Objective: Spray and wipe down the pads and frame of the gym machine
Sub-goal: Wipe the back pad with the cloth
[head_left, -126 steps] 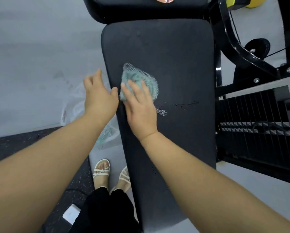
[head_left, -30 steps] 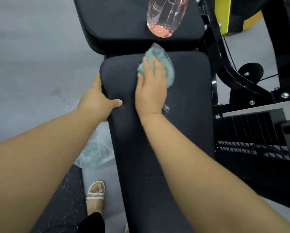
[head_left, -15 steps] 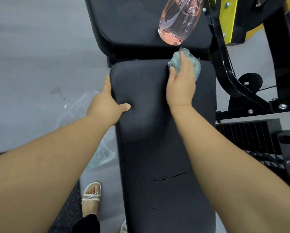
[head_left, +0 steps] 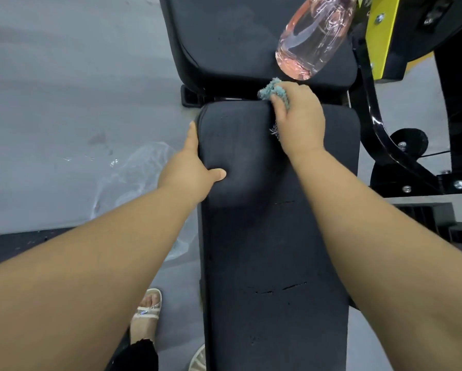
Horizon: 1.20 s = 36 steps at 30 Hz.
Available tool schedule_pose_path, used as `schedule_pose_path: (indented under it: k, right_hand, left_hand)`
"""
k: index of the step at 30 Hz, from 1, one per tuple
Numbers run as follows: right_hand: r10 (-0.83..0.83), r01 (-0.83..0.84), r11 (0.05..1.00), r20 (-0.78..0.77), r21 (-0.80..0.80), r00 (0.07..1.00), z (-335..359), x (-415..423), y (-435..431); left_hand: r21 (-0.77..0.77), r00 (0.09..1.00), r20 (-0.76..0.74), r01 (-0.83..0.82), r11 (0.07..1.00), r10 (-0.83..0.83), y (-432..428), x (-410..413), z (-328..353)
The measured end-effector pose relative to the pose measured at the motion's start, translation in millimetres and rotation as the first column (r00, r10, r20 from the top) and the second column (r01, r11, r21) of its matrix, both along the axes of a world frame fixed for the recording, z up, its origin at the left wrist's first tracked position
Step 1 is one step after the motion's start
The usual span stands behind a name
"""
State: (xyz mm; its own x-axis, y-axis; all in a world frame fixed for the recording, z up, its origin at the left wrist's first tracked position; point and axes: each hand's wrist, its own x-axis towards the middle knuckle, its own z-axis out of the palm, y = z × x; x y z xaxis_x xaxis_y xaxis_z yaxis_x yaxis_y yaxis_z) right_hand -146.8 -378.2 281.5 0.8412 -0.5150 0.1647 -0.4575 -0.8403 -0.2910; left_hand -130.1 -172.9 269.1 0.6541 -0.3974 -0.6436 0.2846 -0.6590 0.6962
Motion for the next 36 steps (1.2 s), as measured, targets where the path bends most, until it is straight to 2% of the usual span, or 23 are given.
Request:
schedule_pose_path:
  k: [2, 4, 7, 10, 13, 16, 17, 19, 21, 23, 25, 27, 30, 36]
  right_hand:
    - [-0.039, 0.039, 0.998, 0.001, -0.044, 0.999, 2, 9, 25]
    - [0.073, -0.074, 0.995, -0.014, -0.067, 0.997, -1, 21, 60]
    - [0.252, -0.246, 0.966, 0.08, -0.074, 0.964, -6, 34, 91]
    - [0.364, -0.364, 0.931, -0.007, -0.023, 0.931, 0, 32, 75]
    - [0.308, -0.308, 0.951, -0.035, 0.006, 0.951, 2, 20, 37]
    - [0.164, -0.164, 0.986, -0.008, -0.026, 0.986, 4, 1, -1]
    - [0.12, -0.12, 0.992, -0.016, -0.038, 0.993, 5, -5, -13]
    - [0.003, -0.005, 0.998, -0.031, -0.067, 1.0, 5, -9, -24]
    - [-0.043, 0.038, 0.993, -0.036, -0.115, 0.998, 2, -2, -14]
    - [0.058, -0.057, 0.99, 0.005, -0.13, 0.998, -6, 3, 11]
    - [0.201, -0.198, 0.978, 0.051, -0.059, 0.978, -4, 3, 23]
    - [0.307, -0.307, 0.952, 0.0, 0.004, 0.952, 3, -4, 8]
    - [0.377, -0.379, 0.925, -0.087, -0.01, 0.922, 9, -19, -36]
    - [0.169, -0.169, 0.985, 0.001, 0.037, 0.986, 3, -54, -107]
  left_hand:
    - [0.01, 1.0, 0.012, 0.012, 1.0, -0.012, 0, -1, 2]
    - [0.012, 1.0, 0.021, 0.013, 1.0, -0.013, 0, -1, 2]
    - [-0.006, 1.0, 0.021, 0.015, 1.0, -0.015, -1, 0, 3]
    - [0.0, 1.0, 0.011, 0.008, 1.0, -0.008, -1, -1, 4]
    - [-0.031, 0.999, -0.023, -0.026, 0.999, 0.025, -1, 0, 2]
    - [-0.053, 0.999, -0.021, -0.044, 0.998, 0.043, 1, -2, 5]
    - [-0.033, 0.999, 0.026, -0.033, 0.999, 0.034, 0, -5, 8]
    - [0.122, 0.969, 0.239, 0.028, 0.992, -0.057, -1, -15, 15]
    - [0.314, 0.834, 0.484, 0.115, 0.943, -0.263, -6, -28, 25]
    - [0.341, 0.658, 0.659, 0.169, 0.925, -0.364, -15, -40, 29]
    - [0.264, 0.58, 0.748, 0.184, 0.947, -0.322, -33, -49, 35]
    - [0.292, 0.571, 0.734, 0.223, 0.93, -0.367, -56, -55, 42]
    - [0.41, 0.559, 0.654, 0.305, 0.86, -0.51, -86, -58, 49]
    - [0.59, 0.536, 0.44, 0.432, 0.682, -0.72, -128, -65, 47]
